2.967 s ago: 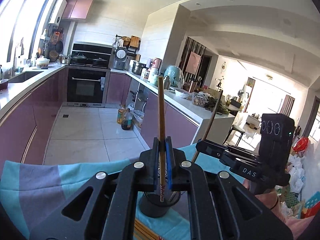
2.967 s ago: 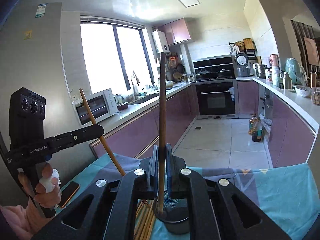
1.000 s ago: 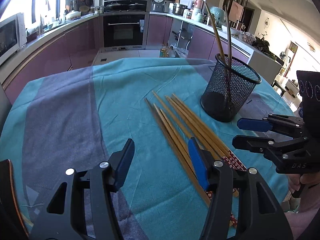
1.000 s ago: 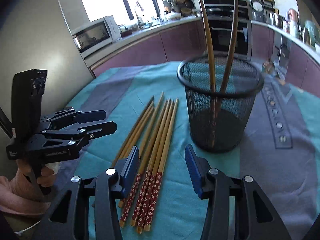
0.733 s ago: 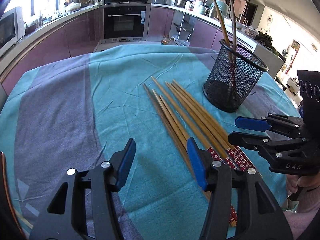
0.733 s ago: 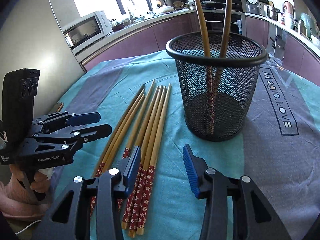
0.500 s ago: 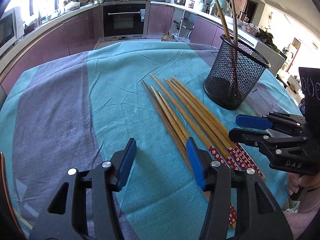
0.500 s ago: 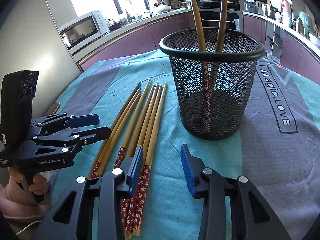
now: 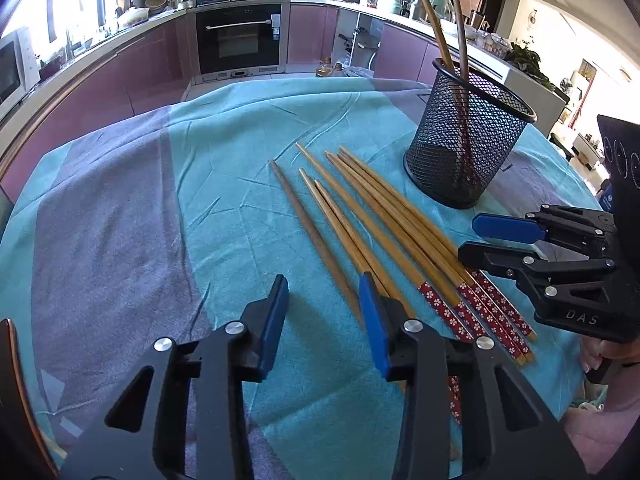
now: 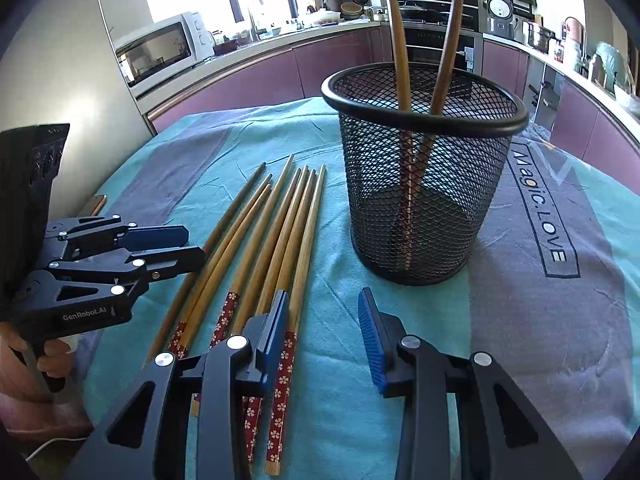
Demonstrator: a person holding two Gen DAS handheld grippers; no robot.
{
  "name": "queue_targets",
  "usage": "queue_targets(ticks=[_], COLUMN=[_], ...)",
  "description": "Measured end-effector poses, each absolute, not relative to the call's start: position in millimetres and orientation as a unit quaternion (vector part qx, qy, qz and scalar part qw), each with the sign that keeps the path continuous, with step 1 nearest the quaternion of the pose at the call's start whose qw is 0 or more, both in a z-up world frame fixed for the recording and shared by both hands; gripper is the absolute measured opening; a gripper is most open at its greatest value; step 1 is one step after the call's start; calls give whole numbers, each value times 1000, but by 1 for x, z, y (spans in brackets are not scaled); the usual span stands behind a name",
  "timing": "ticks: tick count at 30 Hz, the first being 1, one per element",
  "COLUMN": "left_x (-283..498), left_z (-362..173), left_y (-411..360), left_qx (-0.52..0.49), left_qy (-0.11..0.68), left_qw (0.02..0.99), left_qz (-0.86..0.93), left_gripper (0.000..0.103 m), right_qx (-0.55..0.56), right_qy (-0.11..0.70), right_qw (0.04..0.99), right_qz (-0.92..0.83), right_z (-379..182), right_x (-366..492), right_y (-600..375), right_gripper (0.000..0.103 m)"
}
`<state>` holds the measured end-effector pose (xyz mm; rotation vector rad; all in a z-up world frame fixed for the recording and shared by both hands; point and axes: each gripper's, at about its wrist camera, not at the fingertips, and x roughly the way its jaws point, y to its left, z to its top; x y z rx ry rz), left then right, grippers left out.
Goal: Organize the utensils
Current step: 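Withdraw both open tools from the cup back toward the chopsticks, then grasp another chopstick with the right tool while the left tool grasps one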
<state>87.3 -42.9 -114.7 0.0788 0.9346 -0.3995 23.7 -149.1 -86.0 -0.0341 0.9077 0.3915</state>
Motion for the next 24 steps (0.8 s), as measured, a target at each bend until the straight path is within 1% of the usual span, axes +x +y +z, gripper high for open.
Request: queue_targets(ticks=[1, 2, 5, 12, 14, 16, 18, 19, 24], left_x=[88, 89, 94, 108, 111, 114, 115, 115, 110], left_z=[-115, -115, -117, -118, -118, -118, -118, -118, -116], left_y=[-43, -43, -45, -50, -51, -50, -50, -49, -46], left_qx=[37, 37, 36, 38, 37, 30, 18, 11, -6], left_qy=[449, 450, 454, 455, 455, 456, 458, 459, 455], left_qw=[872, 871, 869, 868, 869, 870, 869, 868, 873], left_qz=[-193, -193, -195, -192, -189, -185, -187, -189, -177], left_gripper=[37, 39, 40, 34, 32, 26, 18, 13, 10], right_qx=[-21, -27, -39, -40, -37, -32, -19, -12, 26], right_qy=[437, 438, 435, 433, 433, 434, 436, 437, 437], right_qw=[879, 879, 881, 883, 883, 883, 883, 882, 881], right_qz=[188, 185, 181, 176, 175, 174, 175, 176, 180], right_z=[-87, -87, -88, -88, -88, -88, -89, -89, -88], right_x=[24, 25, 28, 39, 41, 43, 44, 45, 42], right_y=[-147, -144, -136, -129, -129, -129, -132, -134, -145], right_gripper=[29, 28, 28, 28, 26, 17, 11, 7, 6])
